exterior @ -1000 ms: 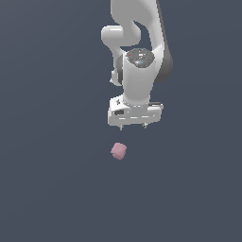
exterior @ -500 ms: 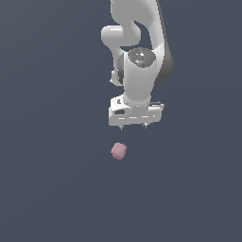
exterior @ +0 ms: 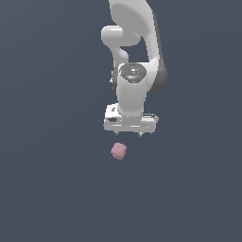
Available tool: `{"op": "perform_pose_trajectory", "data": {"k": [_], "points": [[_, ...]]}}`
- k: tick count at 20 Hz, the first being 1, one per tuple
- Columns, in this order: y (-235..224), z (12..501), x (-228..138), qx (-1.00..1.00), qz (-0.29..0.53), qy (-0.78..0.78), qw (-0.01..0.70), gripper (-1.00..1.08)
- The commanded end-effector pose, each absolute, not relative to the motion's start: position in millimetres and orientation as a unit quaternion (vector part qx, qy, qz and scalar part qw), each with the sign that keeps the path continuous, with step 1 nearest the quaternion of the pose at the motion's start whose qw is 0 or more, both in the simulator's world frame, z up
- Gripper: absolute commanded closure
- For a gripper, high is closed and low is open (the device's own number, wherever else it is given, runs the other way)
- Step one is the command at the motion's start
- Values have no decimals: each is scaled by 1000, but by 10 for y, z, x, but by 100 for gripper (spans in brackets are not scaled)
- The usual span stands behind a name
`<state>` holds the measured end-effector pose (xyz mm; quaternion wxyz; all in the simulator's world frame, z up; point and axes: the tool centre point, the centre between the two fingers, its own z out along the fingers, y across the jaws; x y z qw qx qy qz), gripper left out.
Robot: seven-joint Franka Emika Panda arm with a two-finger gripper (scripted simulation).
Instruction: Pick up the object and move it to a goal position.
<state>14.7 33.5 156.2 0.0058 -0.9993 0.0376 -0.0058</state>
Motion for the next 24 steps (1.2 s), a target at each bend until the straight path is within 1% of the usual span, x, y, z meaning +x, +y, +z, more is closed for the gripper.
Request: {"op": "perform_pose_trajectory", "data": {"k": [1,11,24], "points": [[255,1436,201,-997,-4,72,6,-92],[-27,1004,357,-982,-1,188,2,-92],[-95,835,381,-977,0,213,0,-92]]}}
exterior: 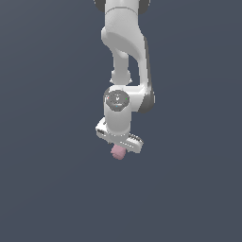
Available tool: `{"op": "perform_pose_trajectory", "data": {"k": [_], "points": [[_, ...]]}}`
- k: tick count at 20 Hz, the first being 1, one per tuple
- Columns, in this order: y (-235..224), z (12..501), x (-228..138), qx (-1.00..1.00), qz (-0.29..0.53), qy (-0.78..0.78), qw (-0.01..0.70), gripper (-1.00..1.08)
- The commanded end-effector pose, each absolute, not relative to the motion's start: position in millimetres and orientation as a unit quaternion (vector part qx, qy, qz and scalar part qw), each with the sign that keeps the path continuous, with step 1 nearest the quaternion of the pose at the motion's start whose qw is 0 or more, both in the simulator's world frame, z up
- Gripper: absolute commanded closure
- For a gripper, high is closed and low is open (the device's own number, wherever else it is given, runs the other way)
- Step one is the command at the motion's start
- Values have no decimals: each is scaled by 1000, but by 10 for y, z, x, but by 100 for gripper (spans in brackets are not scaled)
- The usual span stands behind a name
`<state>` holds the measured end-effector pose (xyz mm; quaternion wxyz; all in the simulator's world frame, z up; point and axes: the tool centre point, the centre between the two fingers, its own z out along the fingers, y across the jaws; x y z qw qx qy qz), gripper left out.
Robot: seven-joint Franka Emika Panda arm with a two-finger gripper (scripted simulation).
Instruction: Pick up the object and move it to a goal position.
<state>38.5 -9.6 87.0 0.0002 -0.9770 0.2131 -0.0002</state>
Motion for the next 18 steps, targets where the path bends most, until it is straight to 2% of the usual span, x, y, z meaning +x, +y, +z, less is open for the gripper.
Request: {"op": "perform_pose_trajectory", "data": {"k": [1,8,13,14,18], "points": [[-97,799,380,-977,0,213,0,-92],[-101,450,372,-977,0,215,0,-92],[-101,394,386,-976,0,216,0,-92],[-101,394,386,-976,0,216,0,108],[-101,394,386,-976,0,216,0,108]]}}
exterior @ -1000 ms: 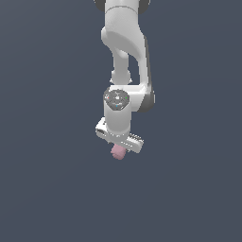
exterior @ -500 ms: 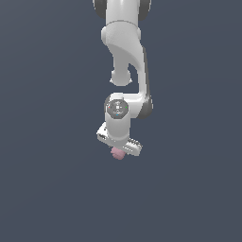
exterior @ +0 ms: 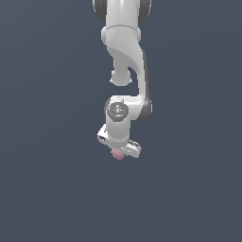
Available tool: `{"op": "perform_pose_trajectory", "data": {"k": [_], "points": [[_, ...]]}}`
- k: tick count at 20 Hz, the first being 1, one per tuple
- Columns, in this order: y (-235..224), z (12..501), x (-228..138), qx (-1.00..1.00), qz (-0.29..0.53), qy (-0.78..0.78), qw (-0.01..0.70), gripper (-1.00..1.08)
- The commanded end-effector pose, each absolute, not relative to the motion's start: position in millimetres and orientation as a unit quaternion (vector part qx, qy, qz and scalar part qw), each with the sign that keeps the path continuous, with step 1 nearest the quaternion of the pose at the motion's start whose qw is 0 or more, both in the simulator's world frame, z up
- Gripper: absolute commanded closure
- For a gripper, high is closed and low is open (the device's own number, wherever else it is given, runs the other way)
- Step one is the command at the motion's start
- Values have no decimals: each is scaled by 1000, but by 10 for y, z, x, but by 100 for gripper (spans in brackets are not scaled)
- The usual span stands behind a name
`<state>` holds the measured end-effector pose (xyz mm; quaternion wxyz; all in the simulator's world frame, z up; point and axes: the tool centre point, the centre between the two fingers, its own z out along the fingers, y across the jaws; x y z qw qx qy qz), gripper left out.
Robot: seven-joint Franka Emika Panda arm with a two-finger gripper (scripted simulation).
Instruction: Pick up the object and move it to a goal position.
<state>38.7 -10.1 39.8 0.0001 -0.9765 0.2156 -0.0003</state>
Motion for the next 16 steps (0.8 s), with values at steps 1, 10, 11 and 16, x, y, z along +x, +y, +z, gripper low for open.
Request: {"op": "perform_pose_trajectory", "data": {"k": [1,10,11,16], "points": [[-101,394,386,-976,0,216,0,108],[-37,404,411,-976,0,216,0,108],[-2,408,423,-976,0,216,0,108],[273,436,521,-976,0,216,0,108]]}}
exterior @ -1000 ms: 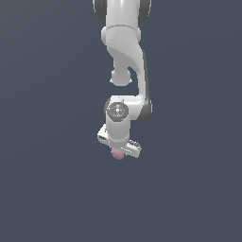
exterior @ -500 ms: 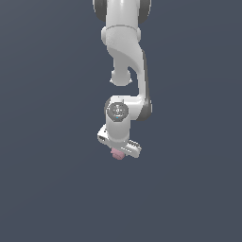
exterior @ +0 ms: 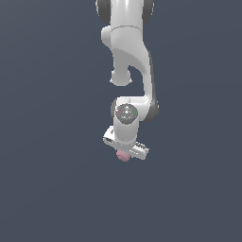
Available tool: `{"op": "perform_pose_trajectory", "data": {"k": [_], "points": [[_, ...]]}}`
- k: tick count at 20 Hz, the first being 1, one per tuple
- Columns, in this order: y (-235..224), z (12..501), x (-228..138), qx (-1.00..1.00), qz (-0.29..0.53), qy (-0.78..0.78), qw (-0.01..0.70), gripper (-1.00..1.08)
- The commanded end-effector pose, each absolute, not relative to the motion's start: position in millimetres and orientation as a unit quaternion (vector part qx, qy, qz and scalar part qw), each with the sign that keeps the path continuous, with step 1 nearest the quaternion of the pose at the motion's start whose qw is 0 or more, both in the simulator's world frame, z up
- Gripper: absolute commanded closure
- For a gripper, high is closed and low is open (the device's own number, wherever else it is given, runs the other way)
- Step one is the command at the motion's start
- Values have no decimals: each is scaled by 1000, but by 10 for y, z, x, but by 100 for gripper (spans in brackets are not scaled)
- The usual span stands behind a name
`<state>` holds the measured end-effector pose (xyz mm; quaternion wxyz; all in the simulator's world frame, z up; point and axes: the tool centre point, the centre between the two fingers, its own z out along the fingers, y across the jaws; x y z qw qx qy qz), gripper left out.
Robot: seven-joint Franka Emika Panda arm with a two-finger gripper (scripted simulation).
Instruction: Pick up the object and move it to a goal position.
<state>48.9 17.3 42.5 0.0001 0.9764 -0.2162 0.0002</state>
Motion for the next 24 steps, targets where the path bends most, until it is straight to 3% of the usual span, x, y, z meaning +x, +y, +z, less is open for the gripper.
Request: {"op": "perform_pose_trajectory", "data": {"k": [1,24], "points": [[343,444,547,976,0,-216,0,108],[2011,616,1194,976,0,-216,0,108]]}}
